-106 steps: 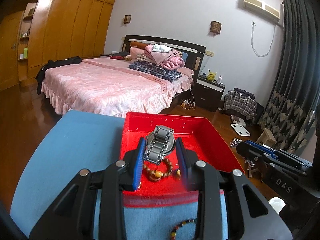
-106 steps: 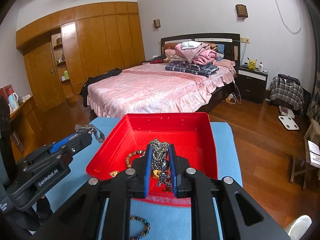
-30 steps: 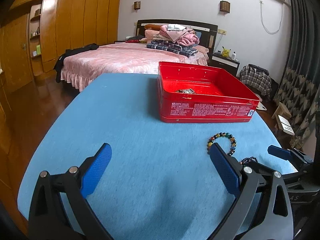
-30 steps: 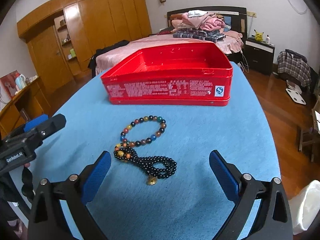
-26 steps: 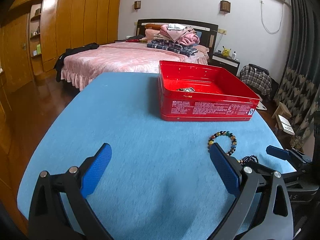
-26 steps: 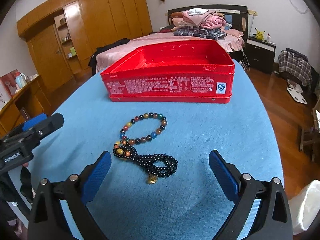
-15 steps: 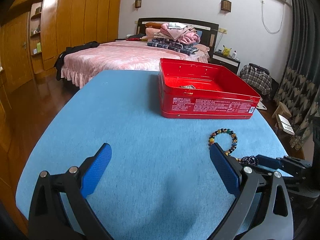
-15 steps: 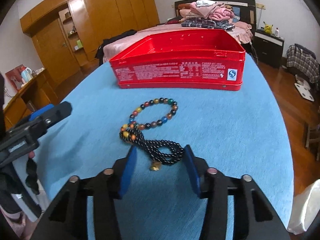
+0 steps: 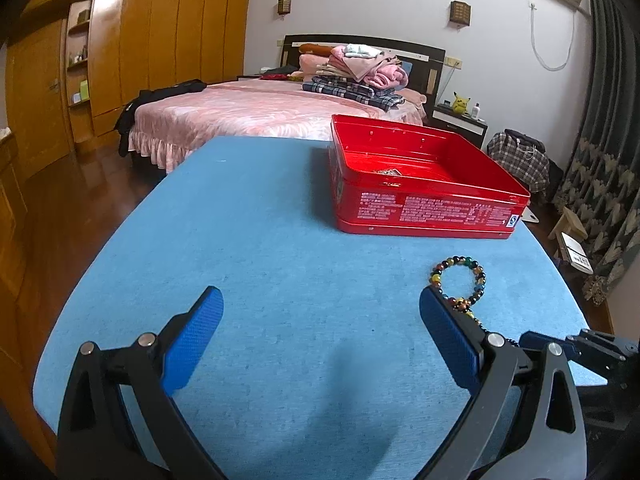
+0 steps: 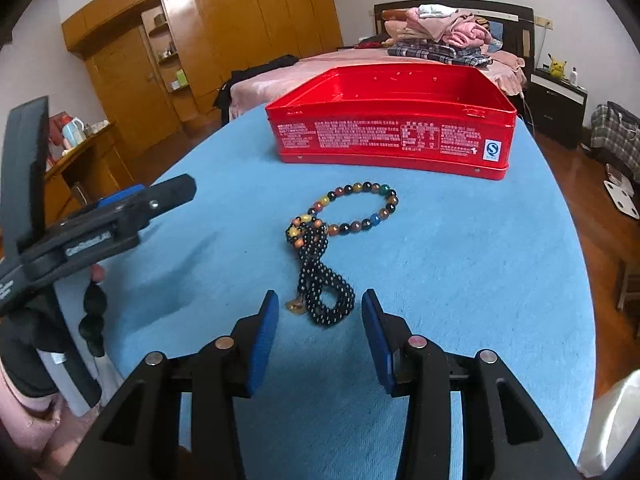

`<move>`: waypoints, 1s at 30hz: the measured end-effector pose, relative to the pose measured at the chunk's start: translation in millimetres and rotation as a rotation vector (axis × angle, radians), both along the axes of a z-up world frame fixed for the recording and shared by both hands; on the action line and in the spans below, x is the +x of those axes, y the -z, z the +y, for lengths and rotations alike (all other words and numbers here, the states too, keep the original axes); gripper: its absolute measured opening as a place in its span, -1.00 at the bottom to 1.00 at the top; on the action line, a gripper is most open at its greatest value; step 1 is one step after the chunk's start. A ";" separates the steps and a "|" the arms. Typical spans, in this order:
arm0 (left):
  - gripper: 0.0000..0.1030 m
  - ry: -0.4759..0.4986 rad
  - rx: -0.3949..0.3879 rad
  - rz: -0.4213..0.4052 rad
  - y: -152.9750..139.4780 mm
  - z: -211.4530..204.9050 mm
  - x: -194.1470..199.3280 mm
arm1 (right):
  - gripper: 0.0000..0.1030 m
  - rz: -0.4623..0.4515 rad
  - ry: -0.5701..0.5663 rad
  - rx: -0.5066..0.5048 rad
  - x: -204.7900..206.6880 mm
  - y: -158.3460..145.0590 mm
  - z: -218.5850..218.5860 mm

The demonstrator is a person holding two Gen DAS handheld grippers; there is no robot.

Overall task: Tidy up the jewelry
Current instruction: 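Grasp the black bead necklace with the right tool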

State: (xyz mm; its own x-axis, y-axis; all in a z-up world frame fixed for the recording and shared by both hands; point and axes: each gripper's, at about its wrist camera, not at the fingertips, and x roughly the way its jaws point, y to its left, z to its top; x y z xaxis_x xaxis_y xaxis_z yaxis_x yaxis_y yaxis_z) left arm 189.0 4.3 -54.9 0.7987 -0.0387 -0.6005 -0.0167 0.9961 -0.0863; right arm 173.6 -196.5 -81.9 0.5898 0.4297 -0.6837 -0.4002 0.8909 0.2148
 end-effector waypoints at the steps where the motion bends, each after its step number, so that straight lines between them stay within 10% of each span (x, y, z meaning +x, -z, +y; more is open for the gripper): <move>1: 0.86 -0.001 0.000 0.002 0.5 0.5 0.0 | -0.16 0.000 0.000 0.000 2.5 0.4 1.5; 30: 0.86 0.052 -0.027 0.021 2.5 -19.9 10.9 | -0.67 -0.037 0.069 -0.044 0.2 -10.4 -16.9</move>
